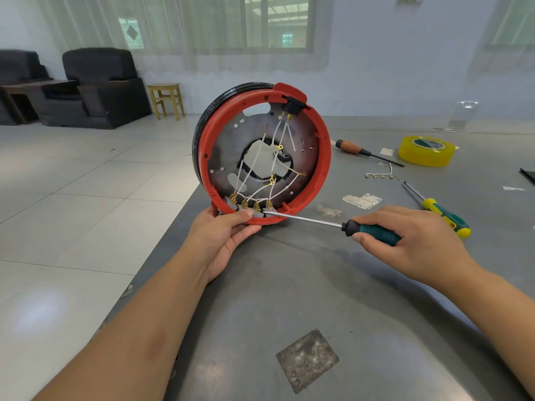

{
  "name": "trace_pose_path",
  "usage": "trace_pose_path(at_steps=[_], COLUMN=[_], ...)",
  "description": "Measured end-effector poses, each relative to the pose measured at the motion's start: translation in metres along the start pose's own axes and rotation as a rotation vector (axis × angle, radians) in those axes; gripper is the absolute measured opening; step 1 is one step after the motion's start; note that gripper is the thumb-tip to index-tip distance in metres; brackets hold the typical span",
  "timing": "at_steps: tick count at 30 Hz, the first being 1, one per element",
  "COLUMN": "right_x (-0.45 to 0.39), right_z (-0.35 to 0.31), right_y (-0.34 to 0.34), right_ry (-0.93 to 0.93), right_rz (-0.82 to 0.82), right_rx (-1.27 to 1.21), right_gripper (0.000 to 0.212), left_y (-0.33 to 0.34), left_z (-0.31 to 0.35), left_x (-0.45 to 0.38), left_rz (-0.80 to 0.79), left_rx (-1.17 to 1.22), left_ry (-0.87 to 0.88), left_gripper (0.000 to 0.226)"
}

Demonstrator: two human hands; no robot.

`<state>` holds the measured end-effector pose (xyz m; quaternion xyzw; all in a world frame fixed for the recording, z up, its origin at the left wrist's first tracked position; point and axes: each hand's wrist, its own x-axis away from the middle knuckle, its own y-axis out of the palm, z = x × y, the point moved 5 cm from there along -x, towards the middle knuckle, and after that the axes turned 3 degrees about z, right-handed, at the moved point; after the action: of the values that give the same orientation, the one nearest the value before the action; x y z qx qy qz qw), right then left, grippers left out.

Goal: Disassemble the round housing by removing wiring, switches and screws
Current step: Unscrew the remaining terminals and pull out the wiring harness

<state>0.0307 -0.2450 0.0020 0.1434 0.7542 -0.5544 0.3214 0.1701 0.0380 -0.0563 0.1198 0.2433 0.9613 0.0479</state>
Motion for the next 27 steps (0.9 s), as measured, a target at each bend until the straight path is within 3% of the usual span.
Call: trace_pose_path(at_steps=[12, 27], right_x=[0.003, 0.005], right_z=[-0.015, -0.029], right_y=[0.009, 0.027], right_ry=[0.050, 0.123], right_rz=[-0.003, -0.035], right_rx=[-0.023, -0.071], right_gripper=[0.034, 0.024], left_y=[-0.003, -0.003], left_z=[0.001, 0.004], left_x=[-0.001, 0.000], left_rz=[0.031, 0.046], left_rx=[0.089, 0.235], left_ry=[0.010, 0.038], left_gripper=[0.029, 0.032])
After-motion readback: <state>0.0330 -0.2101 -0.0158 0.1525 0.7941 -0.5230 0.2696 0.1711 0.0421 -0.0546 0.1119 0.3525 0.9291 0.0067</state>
